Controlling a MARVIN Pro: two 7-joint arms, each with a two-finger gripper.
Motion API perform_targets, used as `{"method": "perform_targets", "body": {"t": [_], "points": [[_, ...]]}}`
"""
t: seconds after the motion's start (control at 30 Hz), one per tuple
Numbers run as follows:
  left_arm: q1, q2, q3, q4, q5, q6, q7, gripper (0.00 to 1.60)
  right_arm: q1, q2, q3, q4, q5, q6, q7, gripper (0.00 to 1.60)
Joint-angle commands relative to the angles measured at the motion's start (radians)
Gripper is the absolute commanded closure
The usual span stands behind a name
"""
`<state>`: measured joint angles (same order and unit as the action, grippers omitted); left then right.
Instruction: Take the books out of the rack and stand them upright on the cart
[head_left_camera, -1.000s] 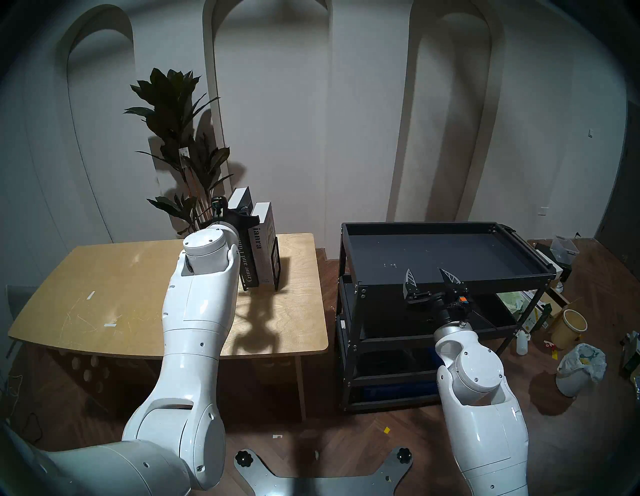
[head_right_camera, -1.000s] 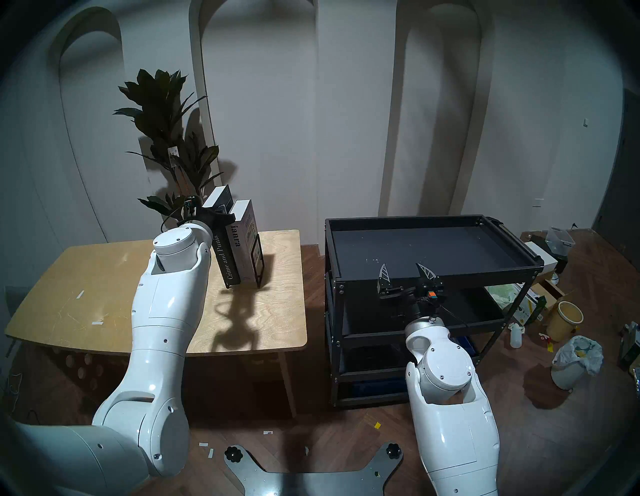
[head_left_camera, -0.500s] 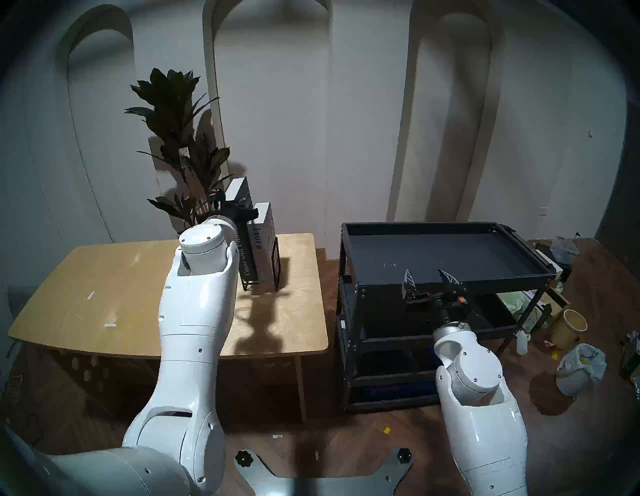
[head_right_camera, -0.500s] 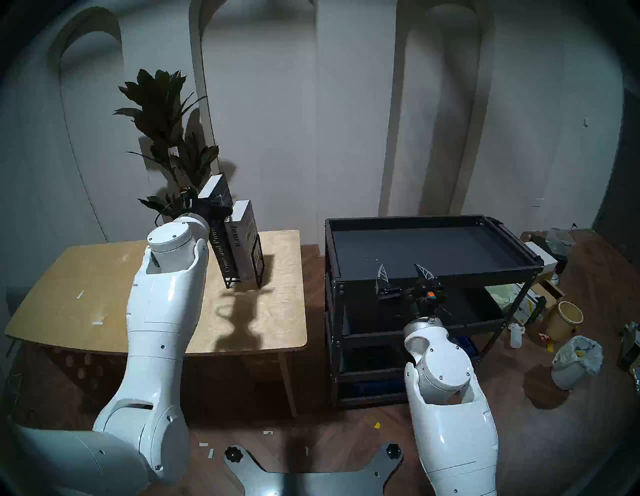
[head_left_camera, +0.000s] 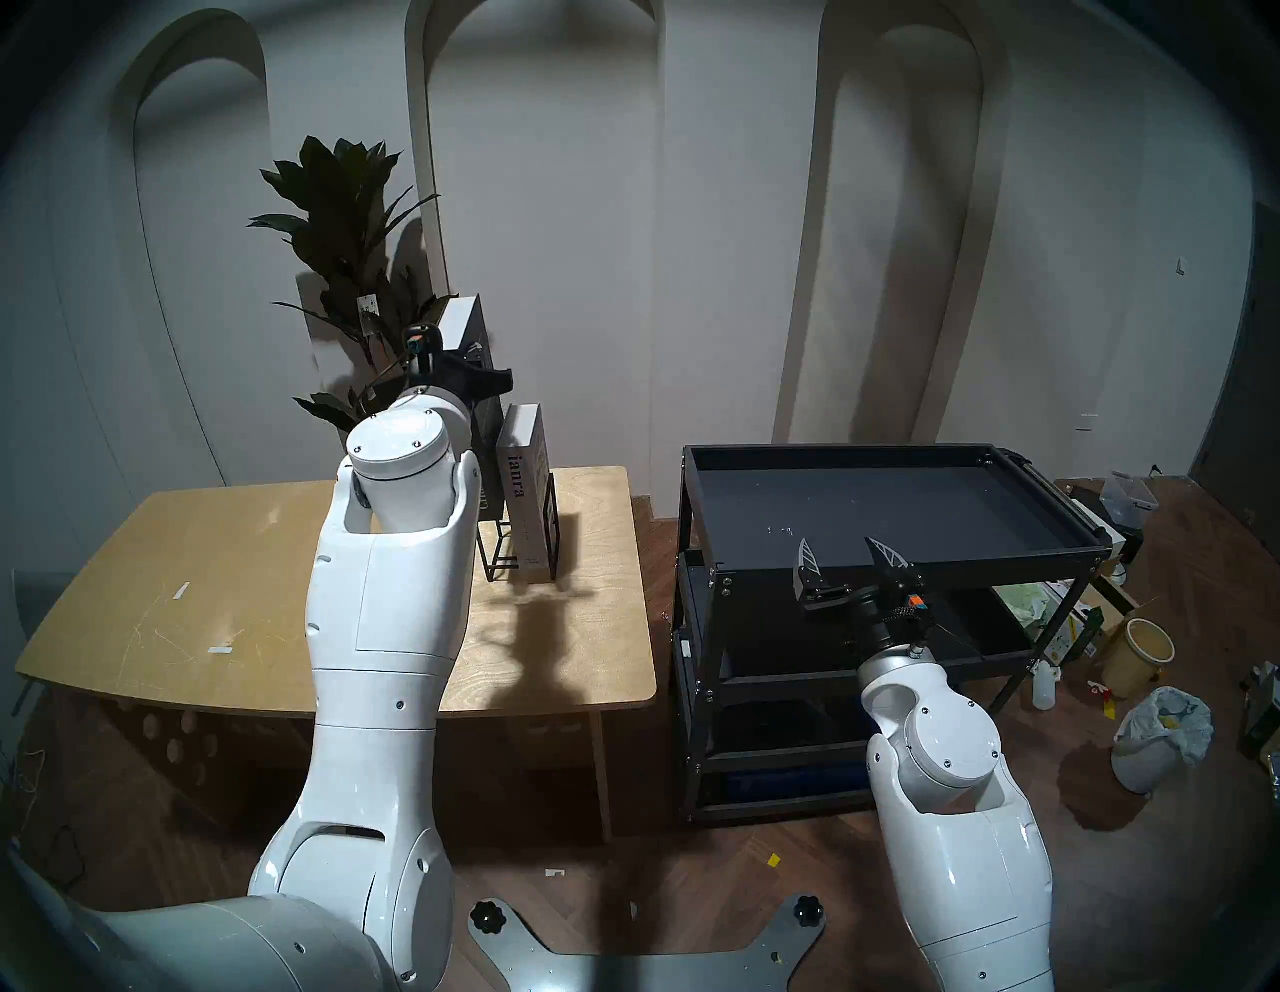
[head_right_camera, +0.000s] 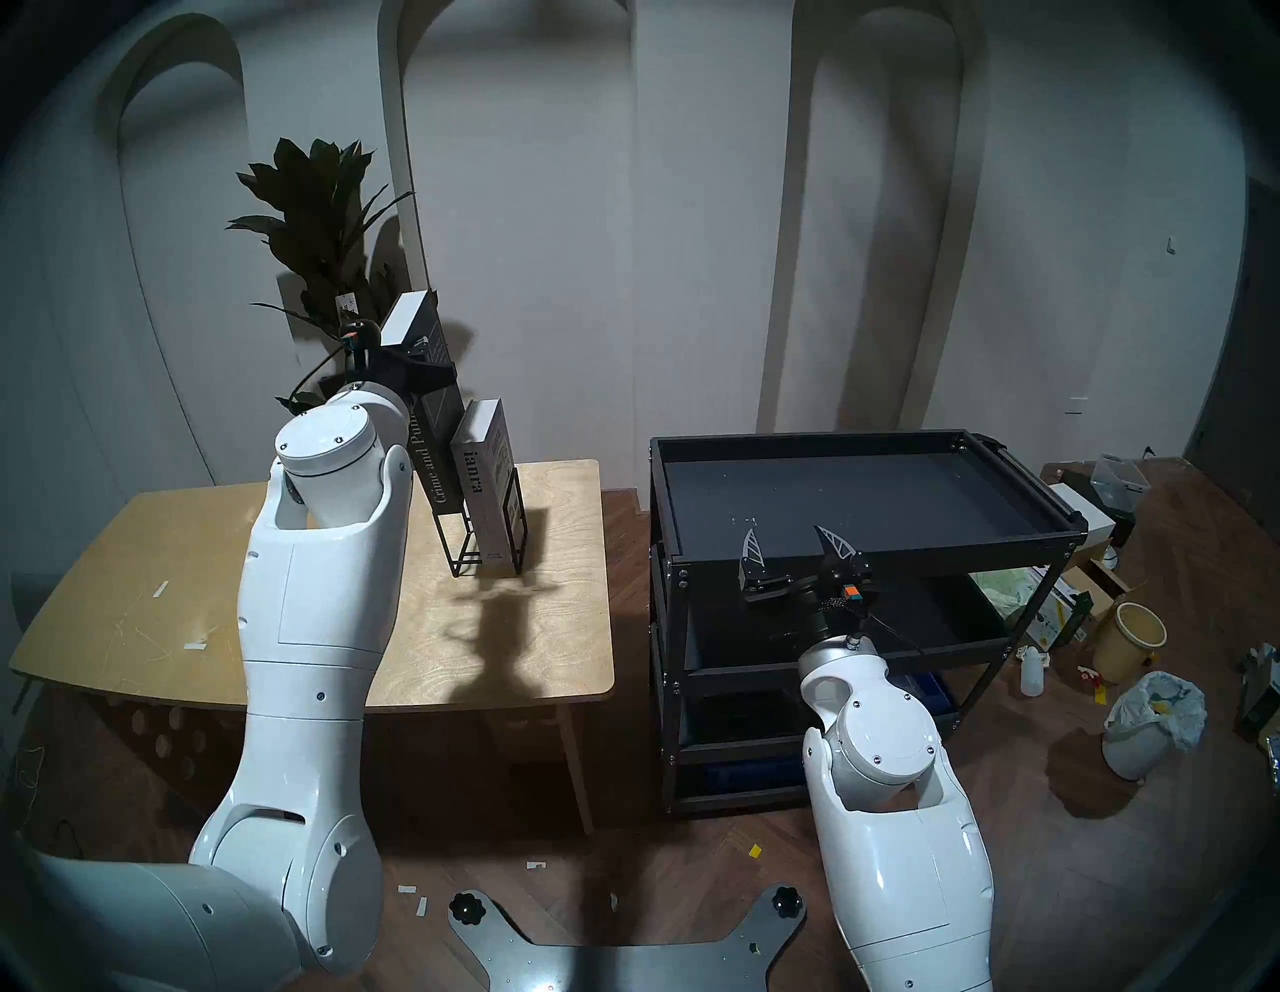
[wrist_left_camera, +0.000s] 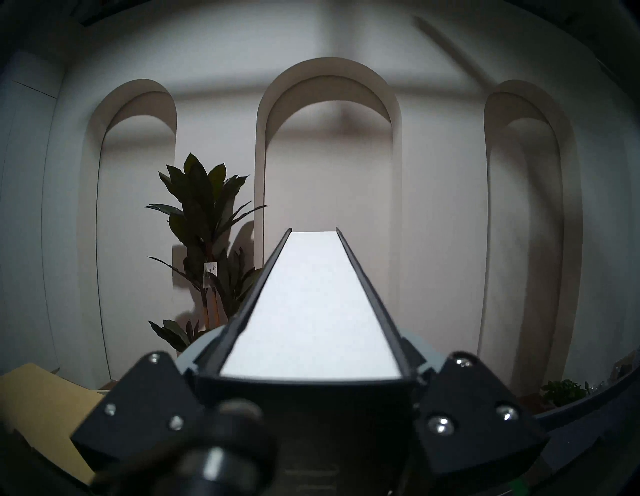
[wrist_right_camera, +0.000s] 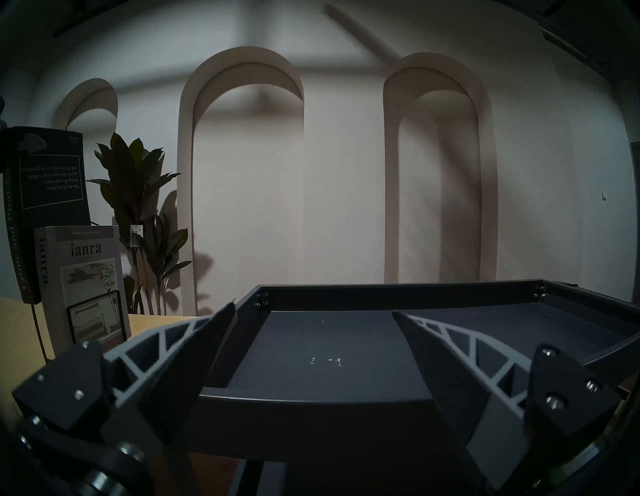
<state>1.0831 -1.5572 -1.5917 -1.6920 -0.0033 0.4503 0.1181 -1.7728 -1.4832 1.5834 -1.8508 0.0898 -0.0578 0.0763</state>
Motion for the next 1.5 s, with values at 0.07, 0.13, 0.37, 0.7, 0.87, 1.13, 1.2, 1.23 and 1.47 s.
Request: {"method": "perform_targets", "body": {"t": [0.07, 0.13, 0.37, 0.7, 0.87, 1.13, 1.2, 1.23, 1.47], "points": [[-0.076, -0.057, 0.015, -0.128, -0.022, 0.031, 0.022, 1.60, 0.032, -0.010, -0.066, -0.033, -0.026, -0.049, 0.020, 0.00], [-0.097, -0.070, 0.020, -0.162, -0.028, 0.050, 0.037, 1.60, 0.042, -0.016, -0.100, -0.029, -0.045, -0.053, 0.022, 0.00], [-0.105, -0.089, 0.050, -0.249, -0.010, 0.092, 0.089, 1.60, 0.054, -0.015, -0.171, -0.019, -0.102, -0.095, 0.031, 0.00], [-0.064, -0.115, 0.177, -0.393, 0.073, 0.206, 0.189, 1.60, 0.146, -0.065, -0.280, 0.104, -0.237, -0.182, -0.025, 0.00], [-0.044, -0.142, 0.266, -0.403, 0.089, 0.253, 0.208, 1.60, 0.203, -0.077, -0.319, 0.193, -0.312, -0.209, -0.068, 0.00], [-0.024, -0.169, 0.402, -0.375, 0.135, 0.294, 0.253, 1.60, 0.264, -0.086, -0.387, 0.285, -0.333, -0.237, -0.136, 0.00], [-0.025, -0.178, 0.438, -0.359, 0.155, 0.298, 0.274, 1.60, 0.281, -0.090, -0.407, 0.311, -0.338, -0.254, -0.165, 0.00], [-0.027, -0.181, 0.457, -0.348, 0.166, 0.300, 0.287, 1.60, 0.287, -0.092, -0.417, 0.322, -0.339, -0.262, -0.181, 0.00], [-0.066, -0.191, 0.577, -0.162, 0.264, 0.250, 0.372, 1.60, 0.302, -0.090, -0.482, 0.369, -0.327, -0.308, -0.299, 0.00]]}}
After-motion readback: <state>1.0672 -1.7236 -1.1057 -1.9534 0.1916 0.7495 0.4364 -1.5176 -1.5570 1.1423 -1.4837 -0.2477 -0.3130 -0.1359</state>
